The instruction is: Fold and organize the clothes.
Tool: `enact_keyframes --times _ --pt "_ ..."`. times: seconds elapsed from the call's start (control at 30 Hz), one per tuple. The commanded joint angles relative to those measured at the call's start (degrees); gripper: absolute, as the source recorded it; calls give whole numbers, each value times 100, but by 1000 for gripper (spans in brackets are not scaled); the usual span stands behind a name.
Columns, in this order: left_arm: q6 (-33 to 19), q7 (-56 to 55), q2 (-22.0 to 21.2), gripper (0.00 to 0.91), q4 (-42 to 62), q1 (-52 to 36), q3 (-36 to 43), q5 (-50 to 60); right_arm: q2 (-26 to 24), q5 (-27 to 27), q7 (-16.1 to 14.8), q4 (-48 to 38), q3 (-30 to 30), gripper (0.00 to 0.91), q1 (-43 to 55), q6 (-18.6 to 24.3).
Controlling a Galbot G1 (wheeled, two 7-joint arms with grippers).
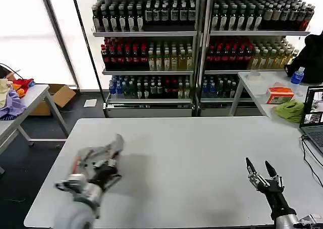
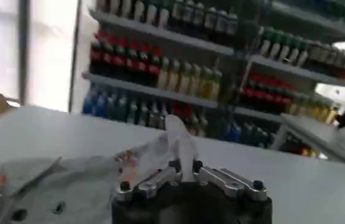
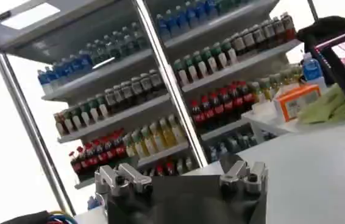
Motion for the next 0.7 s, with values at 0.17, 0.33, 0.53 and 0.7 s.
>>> enact_keyframes --times 0.17,0.33,0.53,0.7 --pt "342 -684 -2066 907 1215 -1938 3305 -38 -217 -490 346 6 -726 907 172 -944" --pt "216 -547 -1568 907 644 -1870 2621 -490 -489 -364 430 -37 -1248 907 555 -1331" --pt "99 -75 -821 907 97 -1536 1151 -407 -560 -36 810 -205 -1941 907 1306 -1829" --pt "-59 978 87 907 0 -925 -278 354 -624 -18 1032 -397 -2963 907 1960 -2043"
